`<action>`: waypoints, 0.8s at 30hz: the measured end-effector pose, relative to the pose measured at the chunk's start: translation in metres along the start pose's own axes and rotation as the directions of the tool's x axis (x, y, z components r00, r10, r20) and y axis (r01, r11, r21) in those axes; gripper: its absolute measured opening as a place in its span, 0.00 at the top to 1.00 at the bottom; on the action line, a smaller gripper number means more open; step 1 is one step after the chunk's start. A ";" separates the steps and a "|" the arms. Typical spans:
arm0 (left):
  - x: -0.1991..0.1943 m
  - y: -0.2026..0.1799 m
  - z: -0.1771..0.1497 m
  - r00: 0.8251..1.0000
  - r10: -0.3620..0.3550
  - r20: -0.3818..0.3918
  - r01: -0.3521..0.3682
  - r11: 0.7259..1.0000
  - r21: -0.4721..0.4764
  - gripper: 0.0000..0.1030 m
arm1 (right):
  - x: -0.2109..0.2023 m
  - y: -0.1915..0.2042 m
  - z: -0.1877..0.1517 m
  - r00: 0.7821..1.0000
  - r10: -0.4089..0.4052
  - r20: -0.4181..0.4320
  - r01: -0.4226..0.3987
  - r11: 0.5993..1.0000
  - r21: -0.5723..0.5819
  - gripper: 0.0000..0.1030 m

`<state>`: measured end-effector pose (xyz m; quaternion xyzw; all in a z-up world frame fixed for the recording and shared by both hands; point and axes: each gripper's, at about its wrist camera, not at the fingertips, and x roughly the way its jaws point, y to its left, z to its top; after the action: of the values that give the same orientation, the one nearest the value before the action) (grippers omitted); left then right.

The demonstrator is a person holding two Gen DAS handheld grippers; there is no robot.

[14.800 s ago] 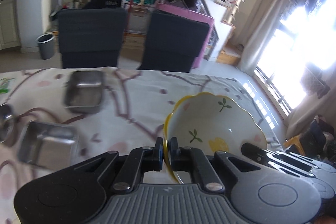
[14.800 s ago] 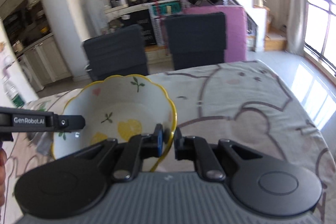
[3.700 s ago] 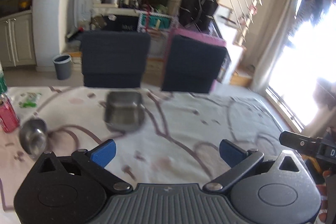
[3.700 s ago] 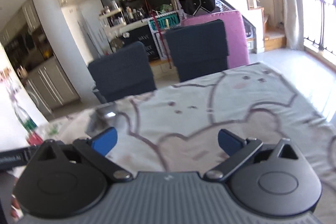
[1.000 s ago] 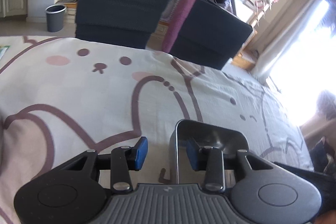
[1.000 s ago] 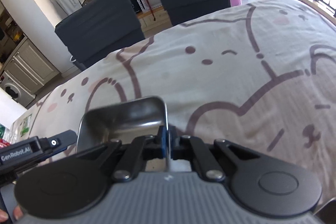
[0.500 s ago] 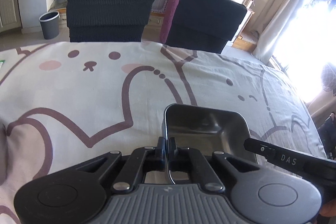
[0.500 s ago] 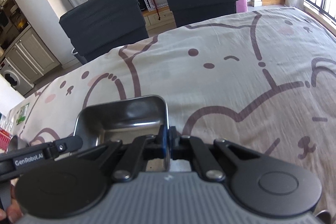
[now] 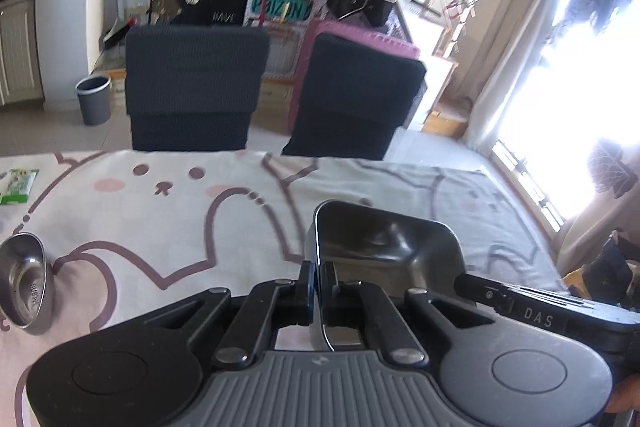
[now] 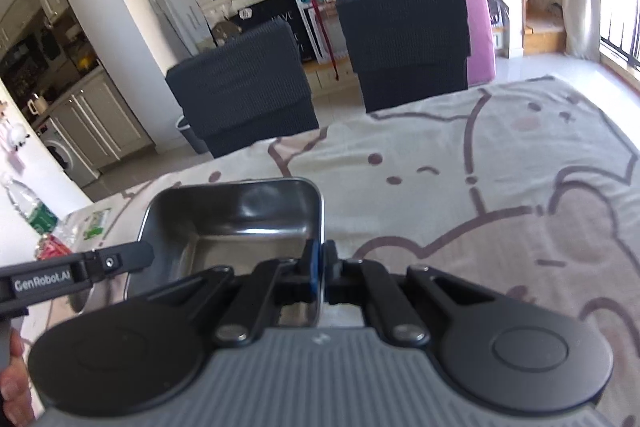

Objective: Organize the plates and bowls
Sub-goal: 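Lift and carry the smaller steel tray with both tools toward the larger tray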

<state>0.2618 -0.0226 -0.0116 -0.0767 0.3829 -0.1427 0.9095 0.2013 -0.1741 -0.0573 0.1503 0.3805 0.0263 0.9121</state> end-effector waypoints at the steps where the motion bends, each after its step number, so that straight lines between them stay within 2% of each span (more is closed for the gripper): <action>1: -0.006 -0.008 -0.002 1.000 -0.004 0.008 0.004 1.000 0.014 0.97 | -0.008 -0.003 0.000 1.000 0.000 0.006 0.000 1.000 0.000 0.97; 6: -0.032 -0.041 -0.016 0.999 -0.034 0.020 0.033 0.998 0.053 0.96 | -0.050 -0.023 -0.006 0.999 -0.004 0.042 0.004 1.000 -0.003 0.97; 10: -0.040 -0.059 -0.030 0.998 -0.067 0.000 0.067 0.996 0.063 0.96 | -0.080 -0.037 -0.012 0.998 -0.008 0.057 0.010 0.999 -0.037 0.97; 17: -0.032 -0.083 -0.065 0.987 -0.124 -0.105 0.129 0.991 0.043 0.95 | -0.105 -0.058 -0.031 0.998 -0.057 0.007 0.057 0.993 -0.101 0.96; 24: -0.008 -0.100 -0.094 0.971 -0.114 -0.212 0.128 0.990 0.052 0.94 | -0.104 -0.075 -0.046 0.992 -0.105 -0.070 0.095 0.987 -0.132 0.96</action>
<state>0.1690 -0.1174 -0.0470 -0.0548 0.4658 -0.2176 0.8560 0.0901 -0.2512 -0.0389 0.0709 0.4197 0.0106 0.9048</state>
